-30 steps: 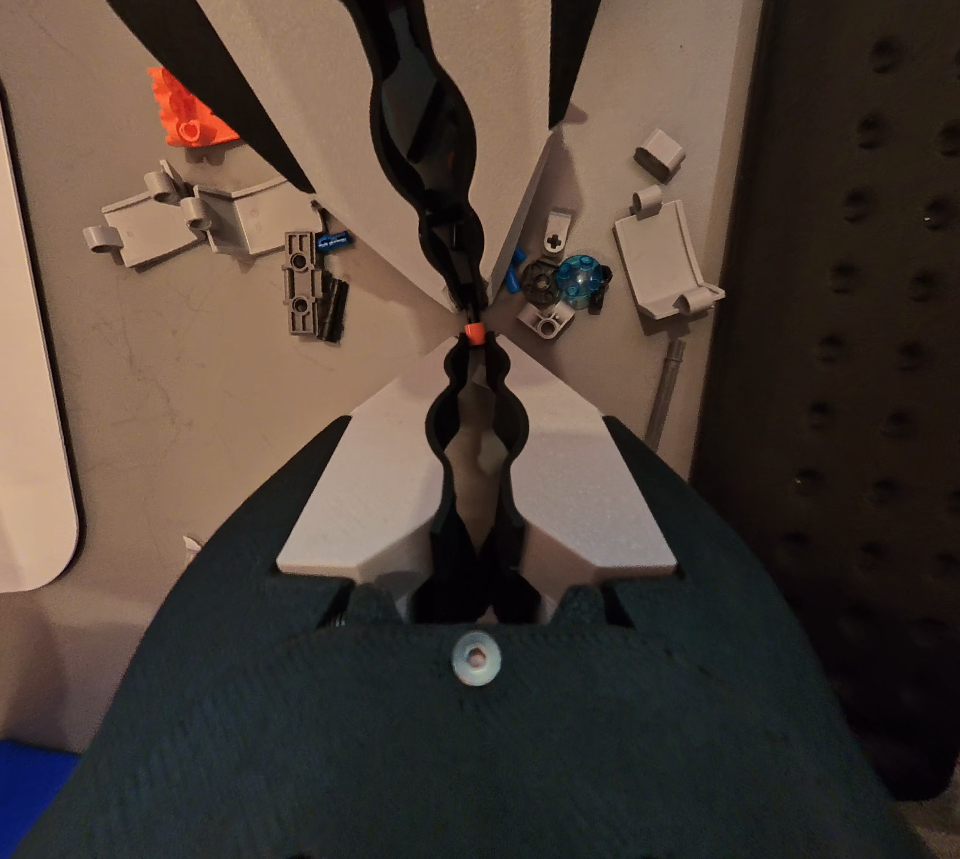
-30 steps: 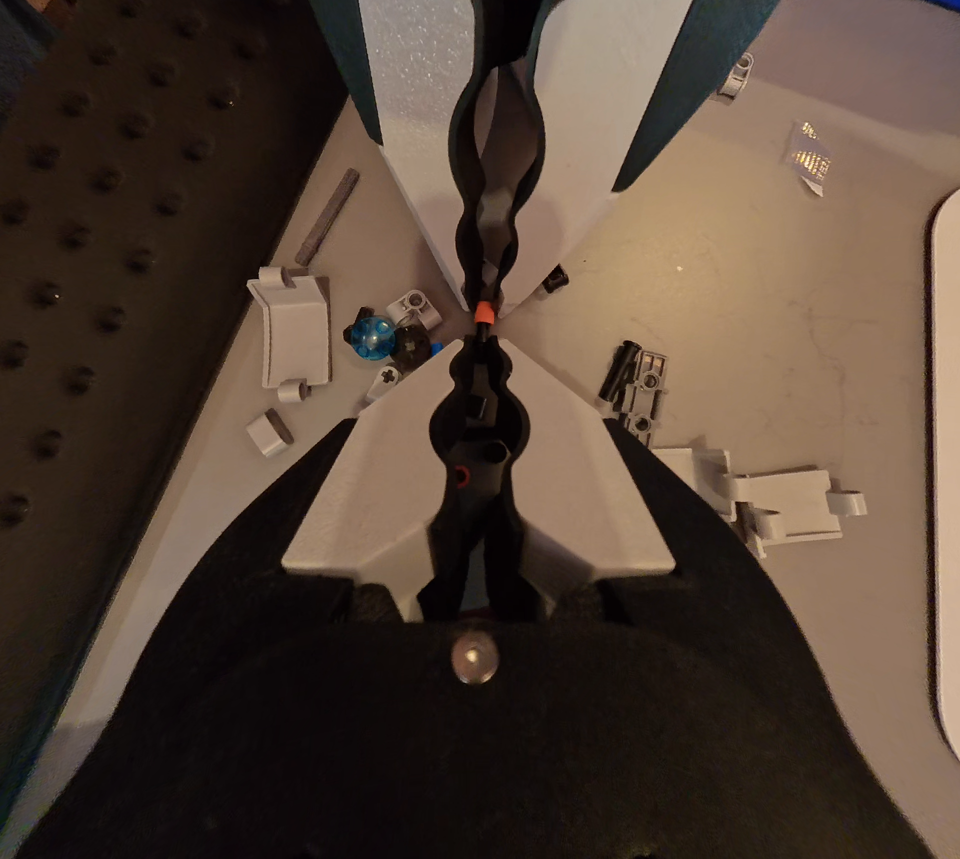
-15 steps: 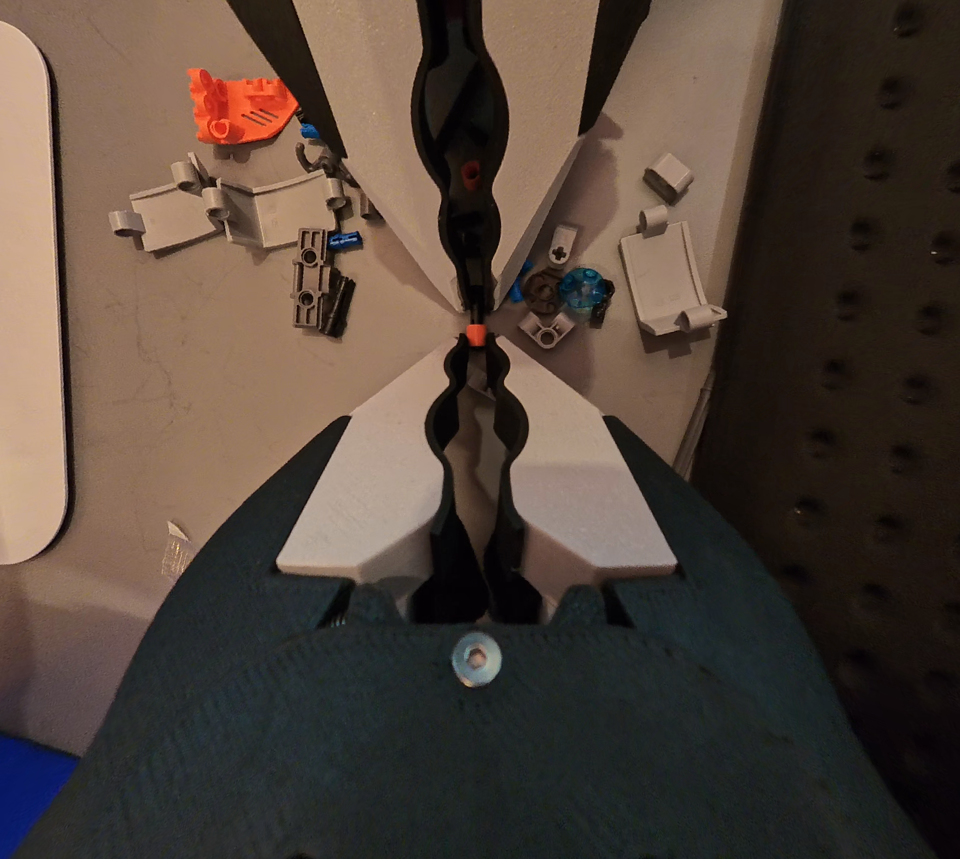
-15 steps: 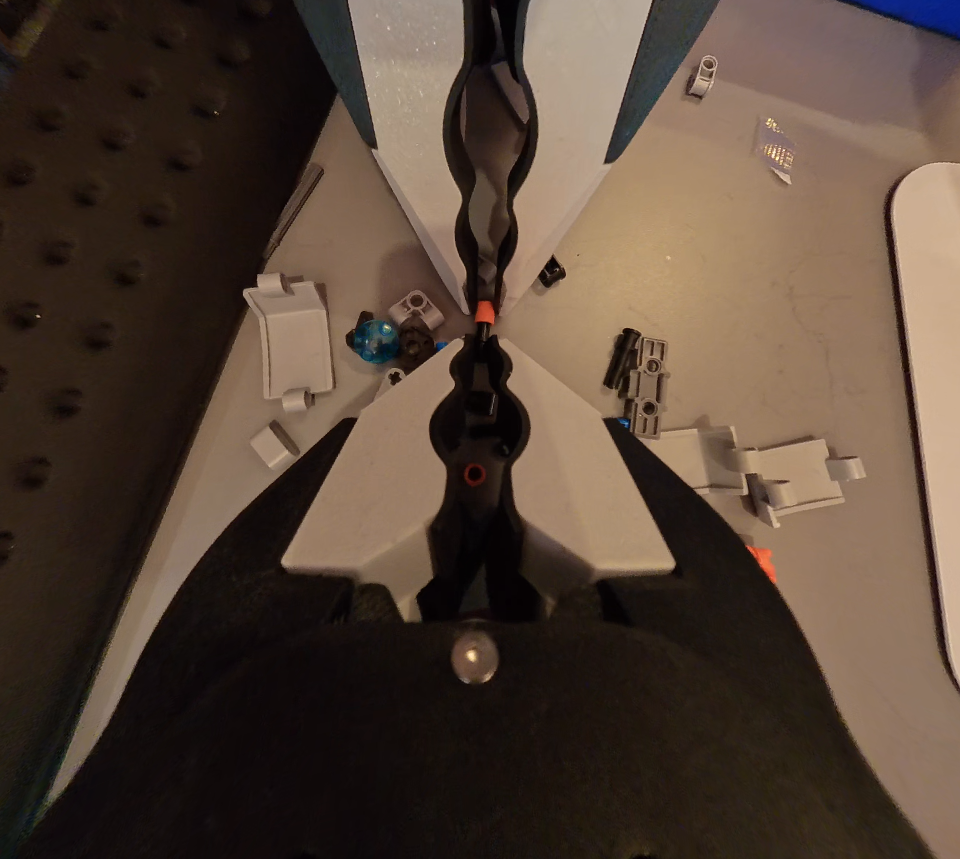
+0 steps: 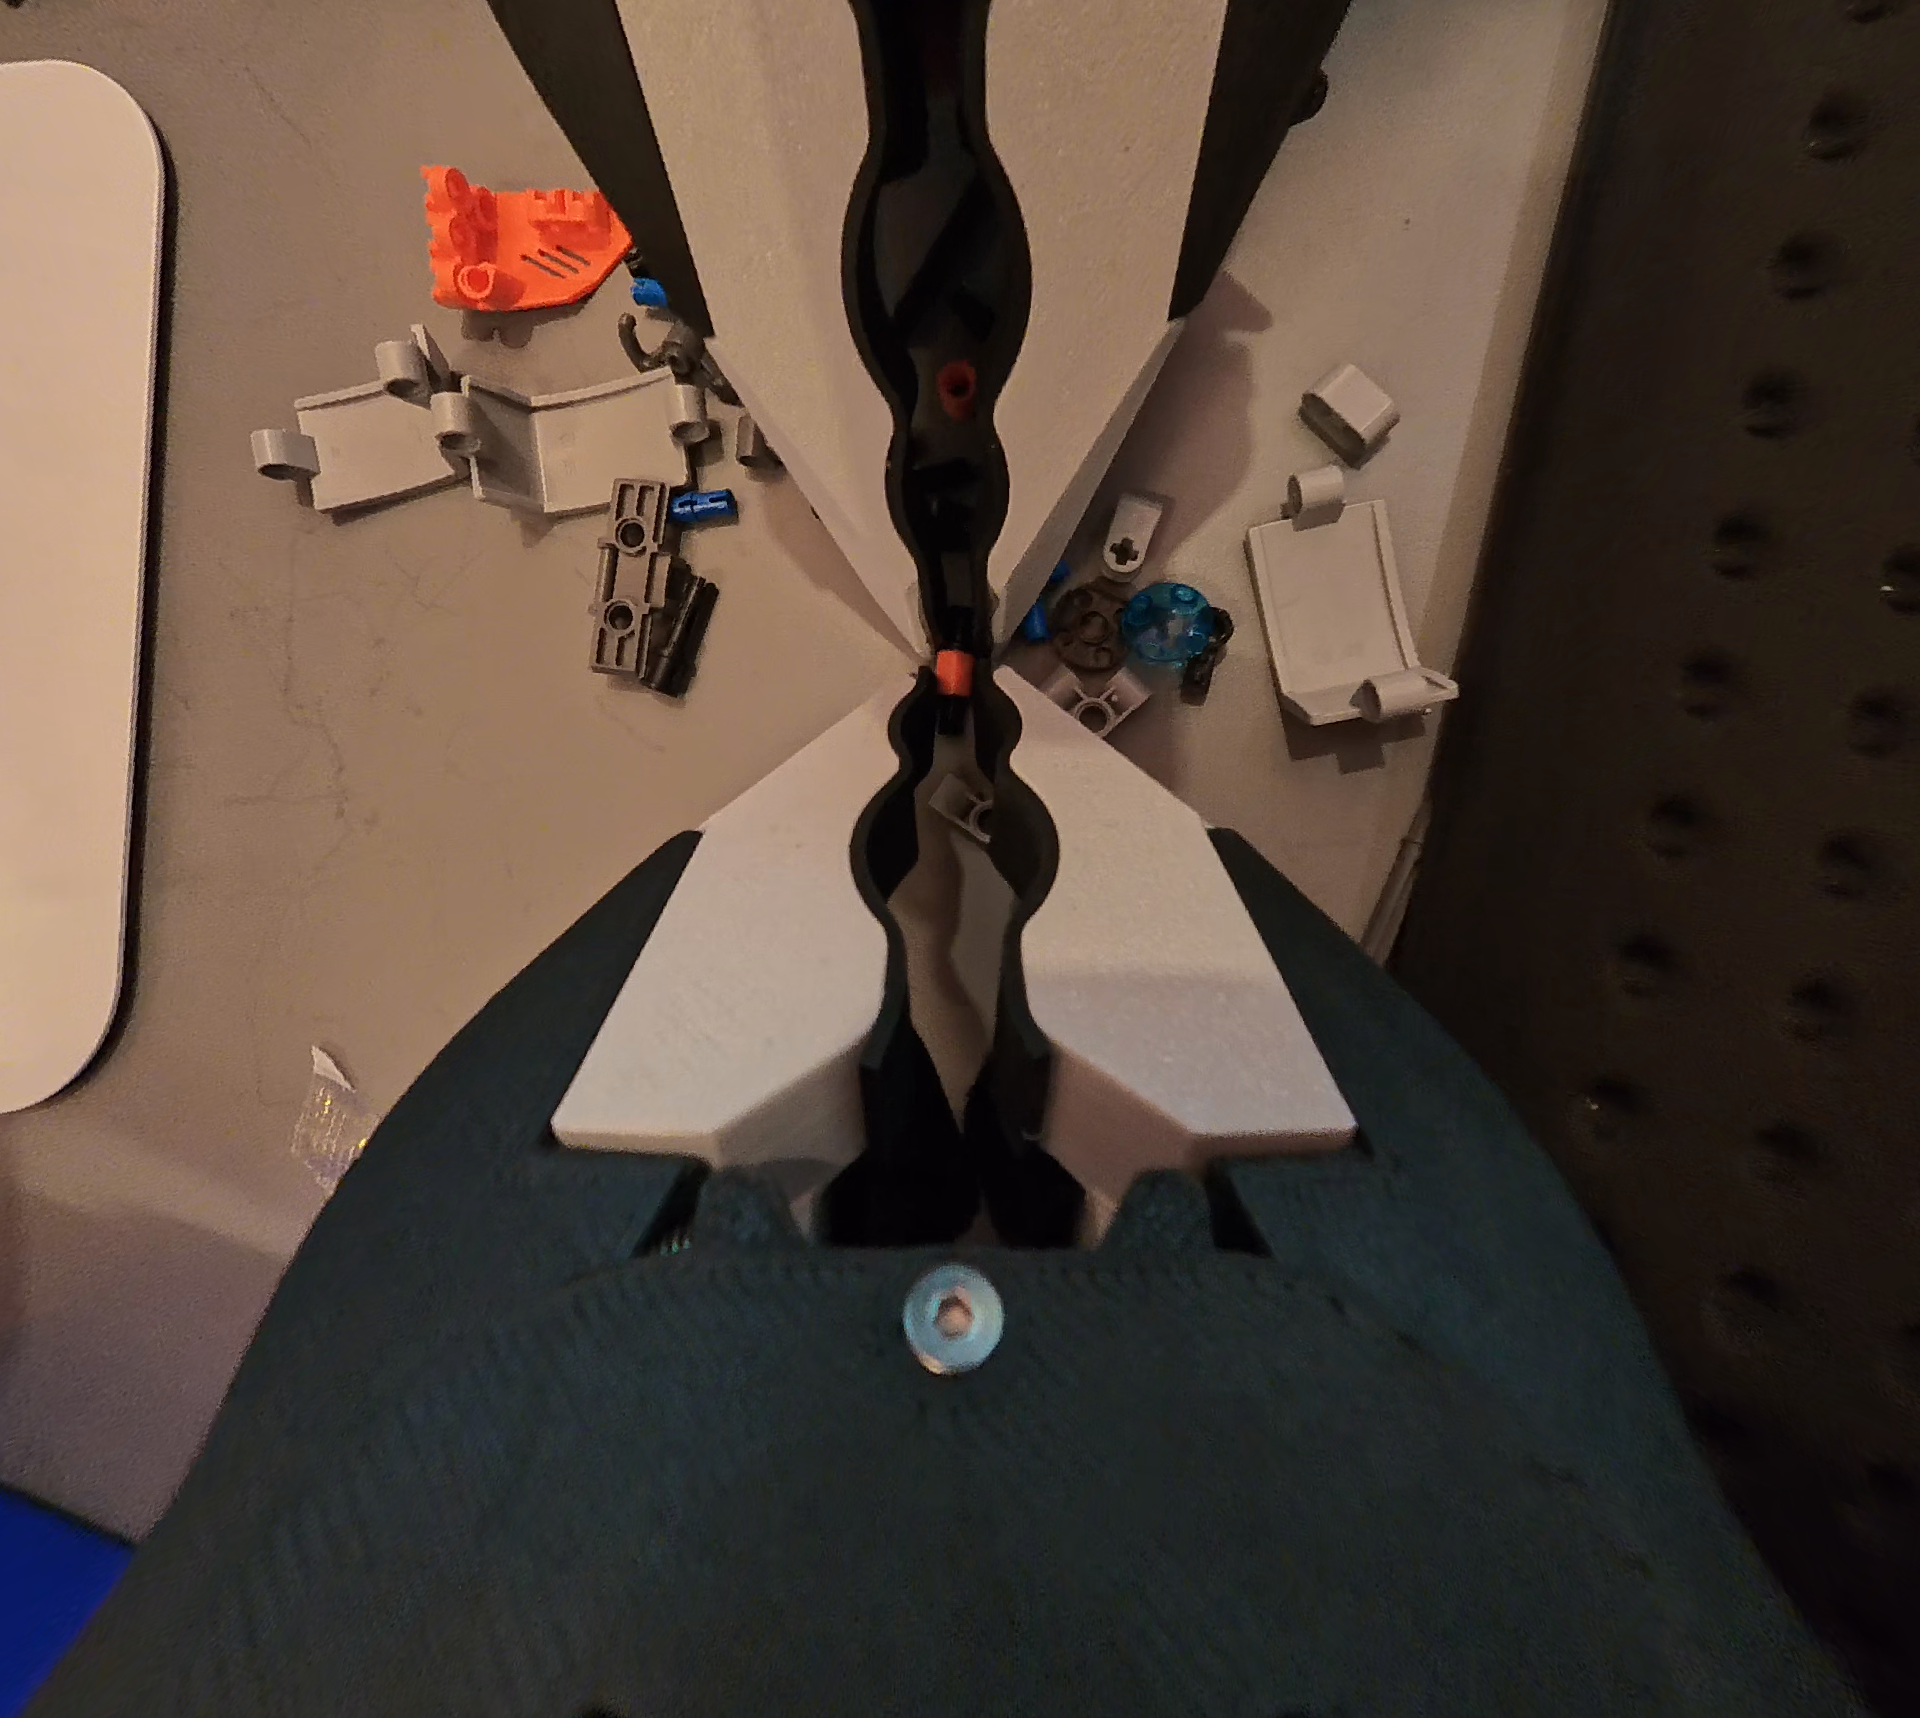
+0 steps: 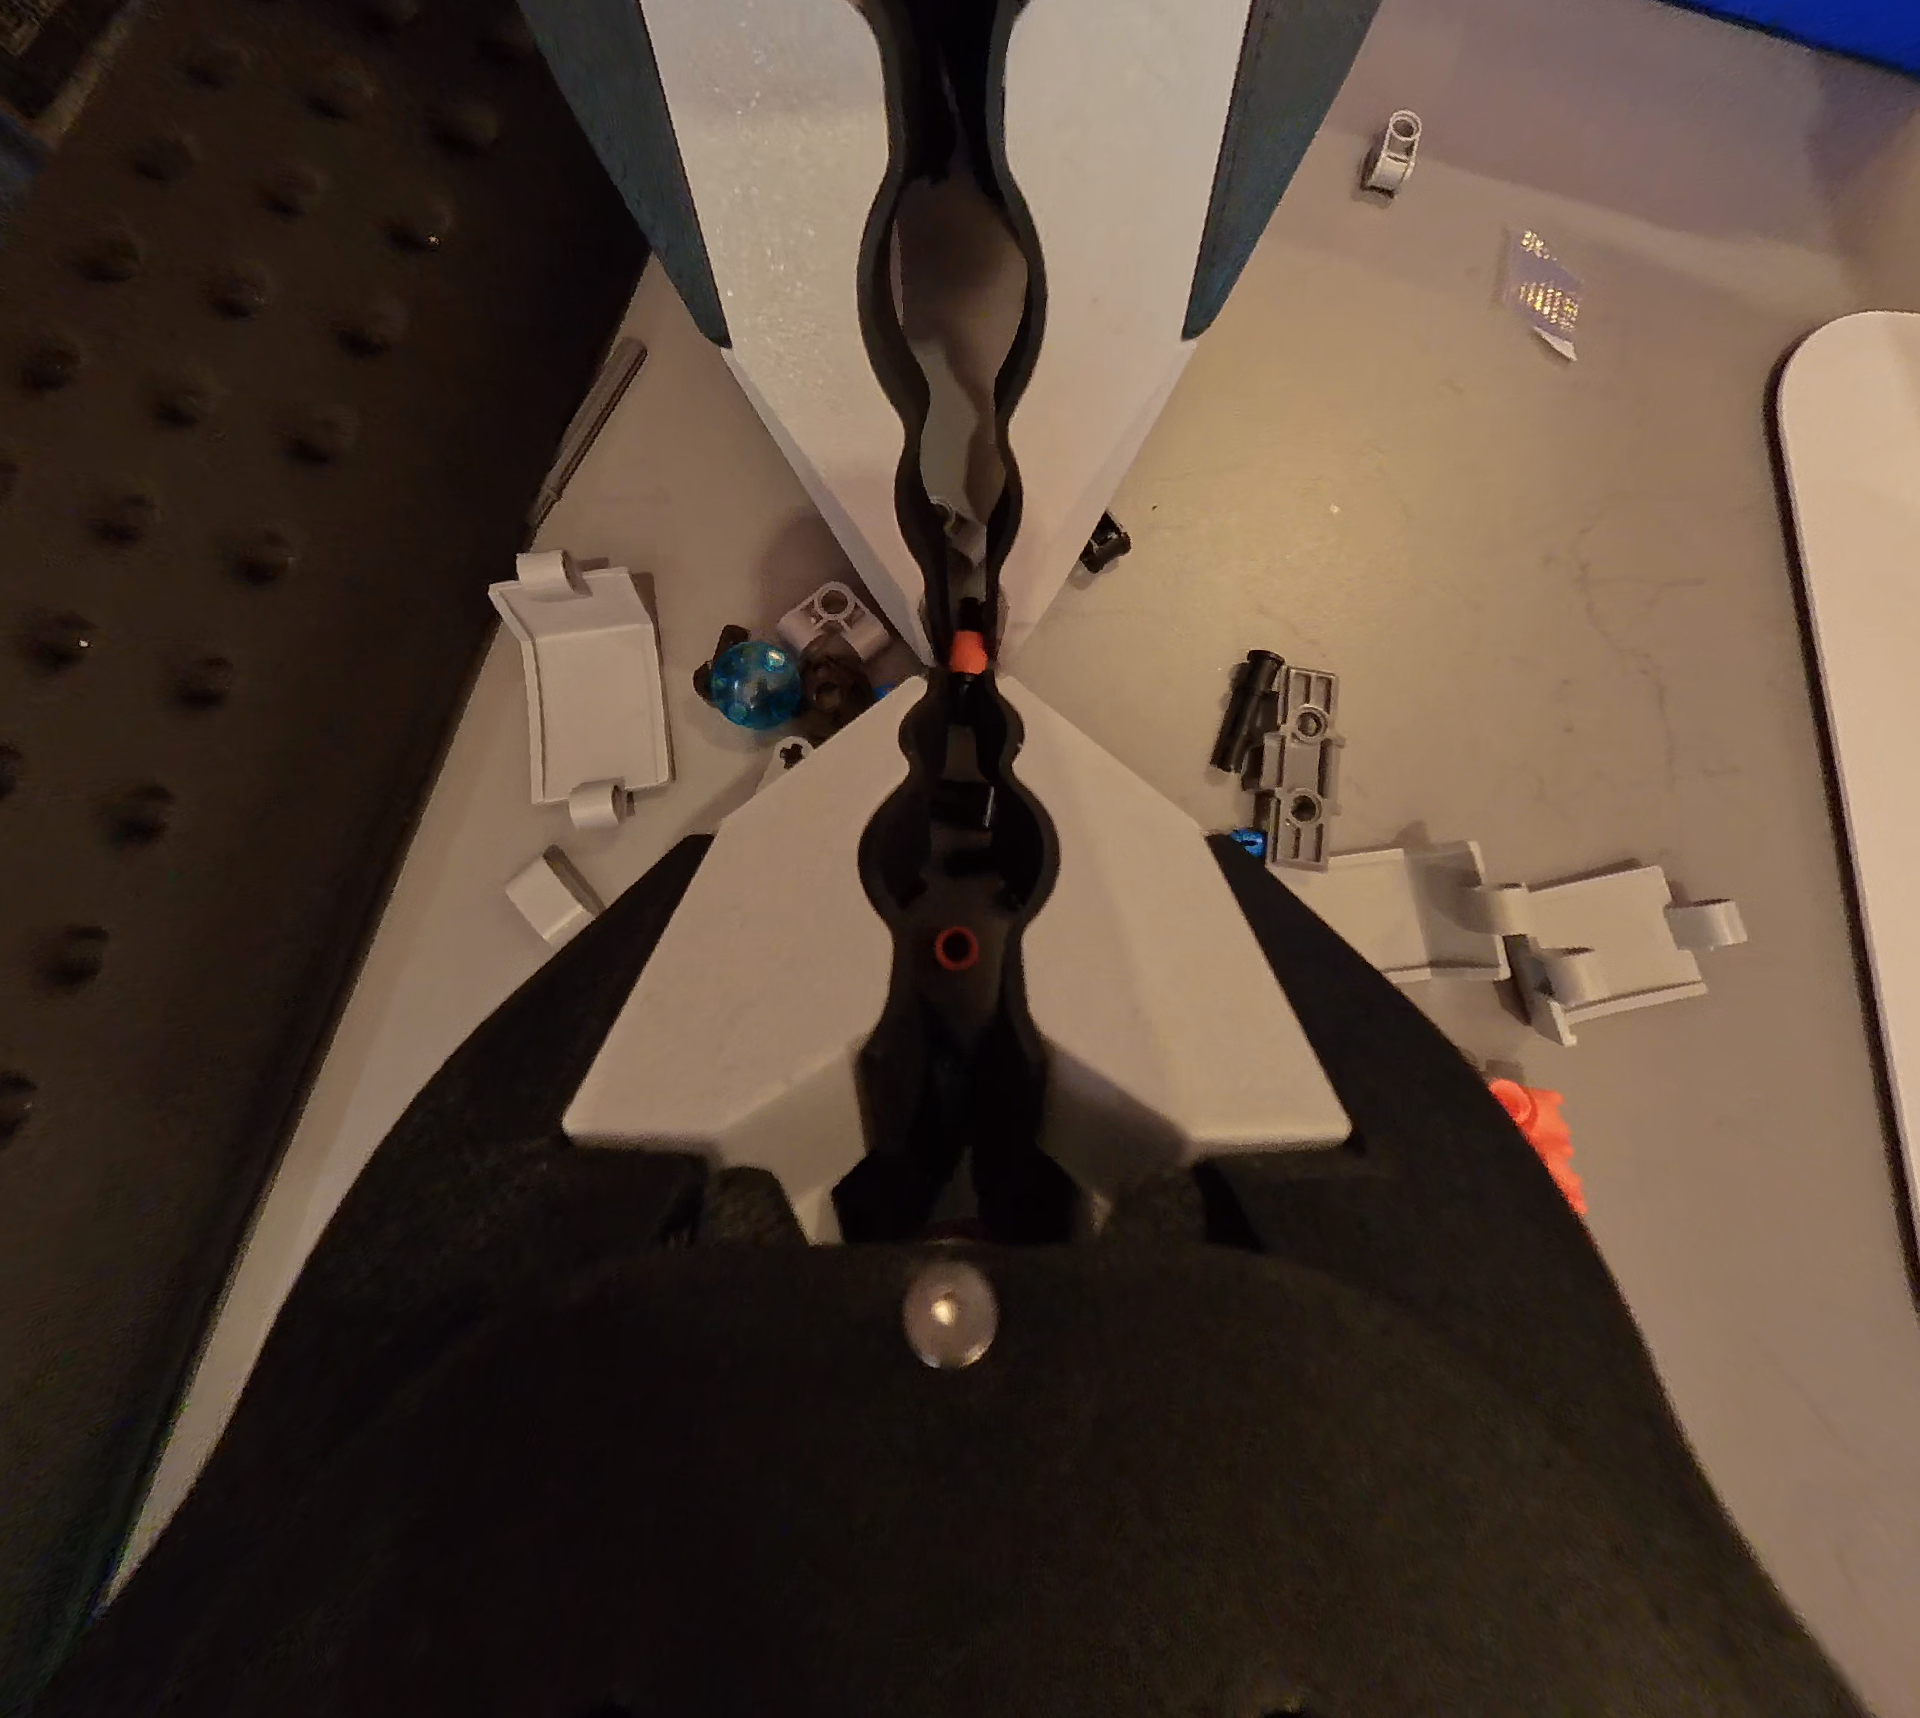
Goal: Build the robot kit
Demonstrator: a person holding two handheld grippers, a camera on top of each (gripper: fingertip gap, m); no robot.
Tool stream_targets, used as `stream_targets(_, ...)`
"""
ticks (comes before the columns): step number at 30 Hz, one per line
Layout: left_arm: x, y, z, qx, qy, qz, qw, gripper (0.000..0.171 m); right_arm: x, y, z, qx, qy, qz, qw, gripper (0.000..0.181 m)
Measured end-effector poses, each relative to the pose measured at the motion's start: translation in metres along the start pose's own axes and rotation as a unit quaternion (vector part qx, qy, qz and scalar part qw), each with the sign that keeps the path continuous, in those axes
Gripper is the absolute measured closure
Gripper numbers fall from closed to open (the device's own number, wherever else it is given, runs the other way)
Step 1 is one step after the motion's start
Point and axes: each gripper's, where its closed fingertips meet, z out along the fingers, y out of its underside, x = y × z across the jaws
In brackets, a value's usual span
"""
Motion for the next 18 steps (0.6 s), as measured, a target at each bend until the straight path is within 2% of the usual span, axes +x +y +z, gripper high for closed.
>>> stream_targets(3,-0.001,-0.001,-0.001,0.012,-0.002,-0.015,1.0,0.167,0.001,0.0,-0.001,0.006,-0.004,0.009,1.0,0.18)
stream_targets(7,-0.009,-0.011,-0.01,0.056,-0.026,-0.03,0.998,0.165,0.008,-0.008,-0.013,0.036,0.003,0.022,0.999,0.178)
stream_targets(18,-0.025,-0.041,-0.038,0.108,-0.083,-0.006,0.991,0.157,0.024,-0.032,-0.045,0.12,0.027,0.058,0.991,0.179)
